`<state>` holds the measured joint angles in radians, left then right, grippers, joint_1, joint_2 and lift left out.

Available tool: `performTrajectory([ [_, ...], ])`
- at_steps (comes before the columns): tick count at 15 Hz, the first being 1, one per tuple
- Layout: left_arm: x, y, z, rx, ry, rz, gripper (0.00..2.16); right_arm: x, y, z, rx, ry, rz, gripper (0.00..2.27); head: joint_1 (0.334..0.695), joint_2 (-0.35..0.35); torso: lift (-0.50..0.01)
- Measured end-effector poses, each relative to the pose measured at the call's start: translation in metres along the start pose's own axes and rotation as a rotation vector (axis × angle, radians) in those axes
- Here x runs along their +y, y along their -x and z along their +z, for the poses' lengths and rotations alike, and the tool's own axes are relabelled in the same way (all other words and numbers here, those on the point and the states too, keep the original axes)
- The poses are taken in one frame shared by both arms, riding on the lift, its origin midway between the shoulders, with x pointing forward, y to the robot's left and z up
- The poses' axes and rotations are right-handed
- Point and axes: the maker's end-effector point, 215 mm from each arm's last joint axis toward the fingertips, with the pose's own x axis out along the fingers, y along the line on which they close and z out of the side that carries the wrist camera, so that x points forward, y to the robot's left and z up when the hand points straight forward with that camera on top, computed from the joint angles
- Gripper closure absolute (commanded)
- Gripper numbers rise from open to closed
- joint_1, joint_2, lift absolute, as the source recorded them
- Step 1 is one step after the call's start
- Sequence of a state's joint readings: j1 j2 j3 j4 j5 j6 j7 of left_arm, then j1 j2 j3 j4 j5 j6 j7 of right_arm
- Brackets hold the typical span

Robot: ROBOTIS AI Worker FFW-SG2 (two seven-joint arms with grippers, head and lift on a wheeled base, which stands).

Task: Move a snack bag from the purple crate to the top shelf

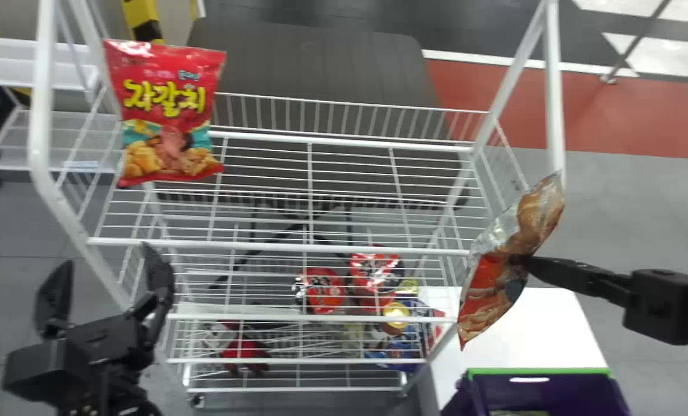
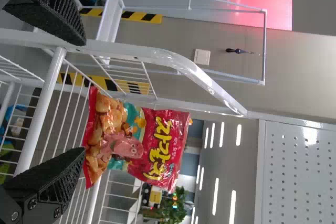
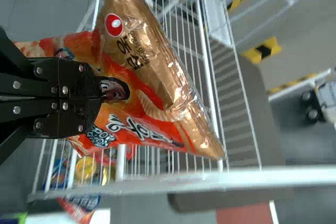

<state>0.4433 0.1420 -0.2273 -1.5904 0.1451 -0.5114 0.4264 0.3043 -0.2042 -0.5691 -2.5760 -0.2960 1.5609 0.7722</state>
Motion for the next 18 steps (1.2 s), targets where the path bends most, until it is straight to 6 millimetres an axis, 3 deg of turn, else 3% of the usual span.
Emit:
performTrajectory([
  [4,-0.002,0.001,-0.001,0.003,0.0,-0.003,0.1,0.039,-0.01,0.027,-0.079,0.023,0.052,2.08,0.695,-0.029,0.0],
  [10,-0.005,0.002,-0.002,0.003,-0.001,-0.008,0.09,0.104,-0.072,0.068,-0.142,0.044,0.063,2.08,0.695,0.078,0.0],
  [12,-0.005,0.003,-0.002,0.003,-0.002,-0.01,0.09,0.116,-0.094,0.062,-0.105,0.066,0.032,2.08,0.695,0.108,0.0],
  [16,-0.004,0.002,-0.003,0.005,-0.008,-0.012,0.09,0.131,-0.138,0.024,0.023,0.057,0.047,2.09,0.695,0.165,0.0],
  [18,-0.003,0.002,-0.002,0.004,-0.011,-0.011,0.09,0.142,-0.151,0.02,0.05,0.053,0.082,2.09,0.695,0.185,0.0],
])
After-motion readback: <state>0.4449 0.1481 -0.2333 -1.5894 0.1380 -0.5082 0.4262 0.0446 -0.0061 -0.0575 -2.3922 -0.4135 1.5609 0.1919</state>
